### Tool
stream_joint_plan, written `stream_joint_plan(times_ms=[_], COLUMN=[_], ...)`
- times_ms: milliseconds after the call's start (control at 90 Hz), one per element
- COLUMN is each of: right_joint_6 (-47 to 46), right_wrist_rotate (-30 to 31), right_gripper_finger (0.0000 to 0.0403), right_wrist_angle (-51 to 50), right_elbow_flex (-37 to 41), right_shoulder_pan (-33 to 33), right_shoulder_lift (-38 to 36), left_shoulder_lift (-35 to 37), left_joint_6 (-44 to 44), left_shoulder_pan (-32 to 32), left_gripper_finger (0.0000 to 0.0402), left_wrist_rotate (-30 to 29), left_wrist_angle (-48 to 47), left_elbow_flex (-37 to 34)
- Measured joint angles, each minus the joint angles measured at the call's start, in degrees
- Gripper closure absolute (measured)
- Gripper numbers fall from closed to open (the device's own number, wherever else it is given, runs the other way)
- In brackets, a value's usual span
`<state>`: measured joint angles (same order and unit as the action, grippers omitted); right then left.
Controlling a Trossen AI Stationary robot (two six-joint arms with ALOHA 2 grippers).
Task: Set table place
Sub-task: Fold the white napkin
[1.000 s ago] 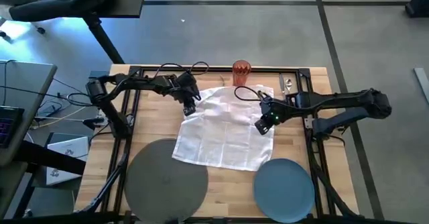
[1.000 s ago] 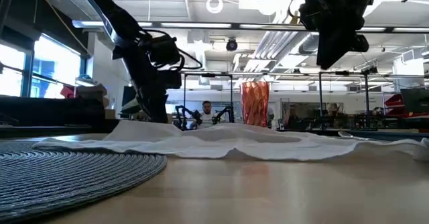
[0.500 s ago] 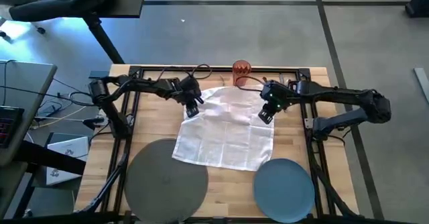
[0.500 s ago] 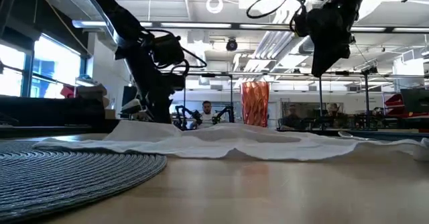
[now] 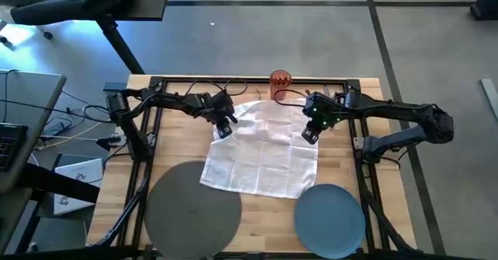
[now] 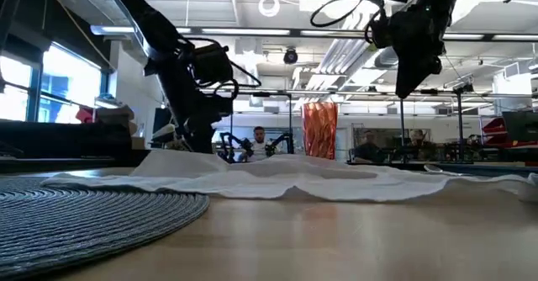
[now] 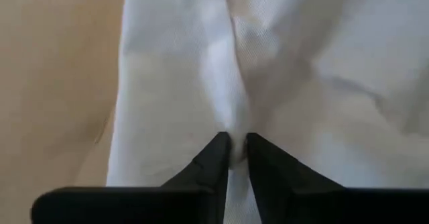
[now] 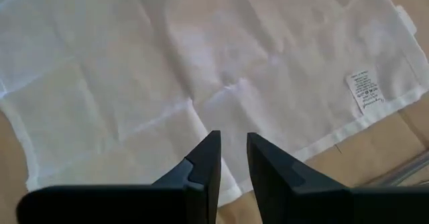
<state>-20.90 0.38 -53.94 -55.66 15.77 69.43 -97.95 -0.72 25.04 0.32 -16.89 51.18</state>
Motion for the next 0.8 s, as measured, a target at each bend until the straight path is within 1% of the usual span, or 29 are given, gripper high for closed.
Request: stream_joint_plan(times_ms=[89,156,378,478,544,600,689,800], right_joint_6=[-0.84,-1.41,-3.0,-3.63,-3.7,-3.7,-3.7,-4.31], right_wrist_rotate=[0.02,0.04,0.09,0.12,0.15,0.15,0.17,0.11], right_gripper_finger=[0.0345,0.0345,0.0345,0.0345,0.0345,0.0345,0.0345,0.0345], right_wrist_angle=[0.14,0.28,0.62,0.62,0.62,0.62,0.62,0.62], right_elbow_flex=[0.0,0.0,0.0,0.0,0.0,0.0,0.0,0.0], right_shoulder_pan=[0.0,0.0,0.0,0.0,0.0,0.0,0.0,0.0], right_shoulder_lift=[-0.01,-0.02,-0.03,-0.04,-0.04,-0.04,-0.04,-0.04], left_shoulder_lift=[0.17,-0.21,-0.59,-0.59,-0.68,-0.82,-0.88,-0.88], left_joint_6=[-0.08,1.08,4.13,6.99,8.79,9.3,8.83,8.47], left_shoulder_pan=[0.0,0.02,0.02,-0.31,-0.82,-1.38,-2.04,-2.28], left_gripper_finger=[0.0364,0.0353,0.0281,0.0262,0.0262,0.027,0.029,0.0323], left_wrist_rotate=[0.47,1.35,1.6,0.19,-0.56,-2.77,-5.71,-6.22], left_wrist_angle=[-1.14,-1.59,-0.91,-0.91,-0.85,-1.01,-1.17,-0.76], left_elbow_flex=[0.0,-0.02,-0.02,-0.02,-0.02,-0.02,-0.02,-0.02])
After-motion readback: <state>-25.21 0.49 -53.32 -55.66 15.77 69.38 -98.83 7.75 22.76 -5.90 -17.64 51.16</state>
